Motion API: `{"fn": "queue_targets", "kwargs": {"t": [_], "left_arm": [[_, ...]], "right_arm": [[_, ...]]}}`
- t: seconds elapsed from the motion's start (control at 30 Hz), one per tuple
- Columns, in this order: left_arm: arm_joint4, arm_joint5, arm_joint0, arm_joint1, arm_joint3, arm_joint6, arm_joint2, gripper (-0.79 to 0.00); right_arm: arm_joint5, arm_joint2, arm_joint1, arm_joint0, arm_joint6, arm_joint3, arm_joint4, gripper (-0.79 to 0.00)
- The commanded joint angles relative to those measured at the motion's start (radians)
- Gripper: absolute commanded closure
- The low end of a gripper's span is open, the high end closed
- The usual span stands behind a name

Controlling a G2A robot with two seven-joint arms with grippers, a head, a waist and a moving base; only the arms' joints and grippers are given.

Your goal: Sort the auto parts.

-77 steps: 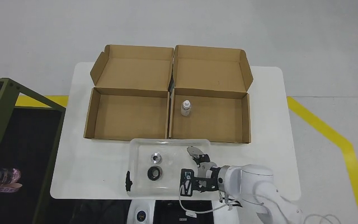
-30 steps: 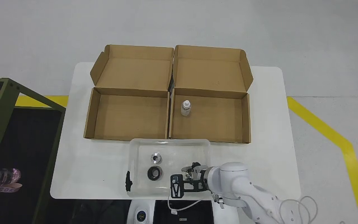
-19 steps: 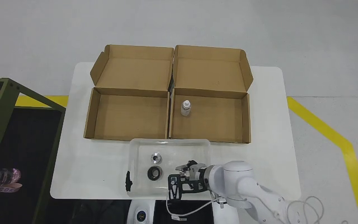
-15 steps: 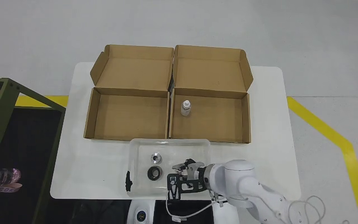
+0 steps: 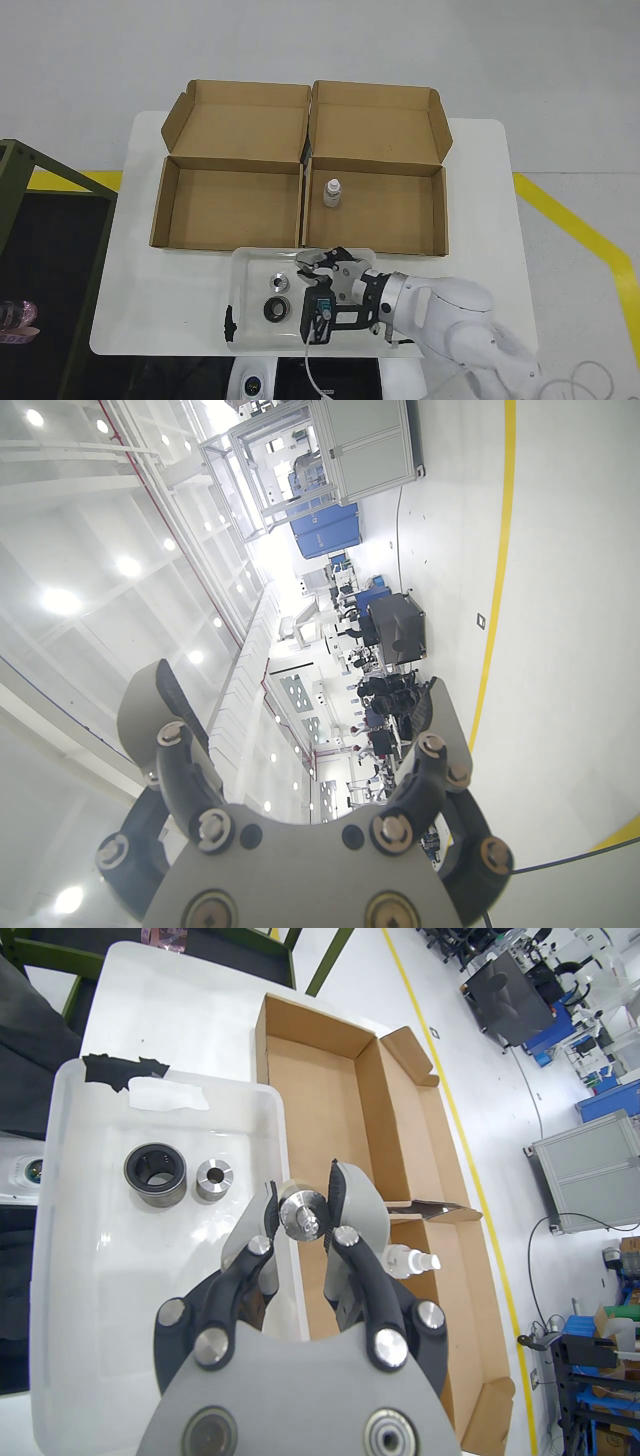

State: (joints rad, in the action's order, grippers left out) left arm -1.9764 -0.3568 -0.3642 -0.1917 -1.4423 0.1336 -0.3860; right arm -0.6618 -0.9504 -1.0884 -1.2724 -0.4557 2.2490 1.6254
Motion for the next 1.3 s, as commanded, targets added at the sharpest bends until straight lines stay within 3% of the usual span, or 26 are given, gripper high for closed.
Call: {"fn": "queue_targets", "kwargs": {"t": [0.0, 0.6, 0.97, 1.27], "left_arm": [[0.000, 0.000, 0.000, 0.000, 0.000, 0.000, 0.000, -0.785], [0.000, 0.000, 0.000, 0.000, 0.000, 0.000, 0.000, -0.785], [0.000, 0.000, 0.000, 0.000, 0.000, 0.000, 0.000, -0.785], [0.000, 0.000, 0.000, 0.000, 0.000, 0.000, 0.000, -0.785]], "right_arm": [[0.006, -0.014, 0.001, 0.001, 0.014, 0.003, -0.003, 0.000], [0.018, -0.080, -0.005, 0.035, 0.053, -0.077, -0.122, 0.000], [-0.010, -0.148, -0.005, 0.106, -0.089, -0.212, -0.274, 0.000], [0.006, -0.110, -0.020, 0.221, -0.165, -0.375, -0.331, 0.000]]}}
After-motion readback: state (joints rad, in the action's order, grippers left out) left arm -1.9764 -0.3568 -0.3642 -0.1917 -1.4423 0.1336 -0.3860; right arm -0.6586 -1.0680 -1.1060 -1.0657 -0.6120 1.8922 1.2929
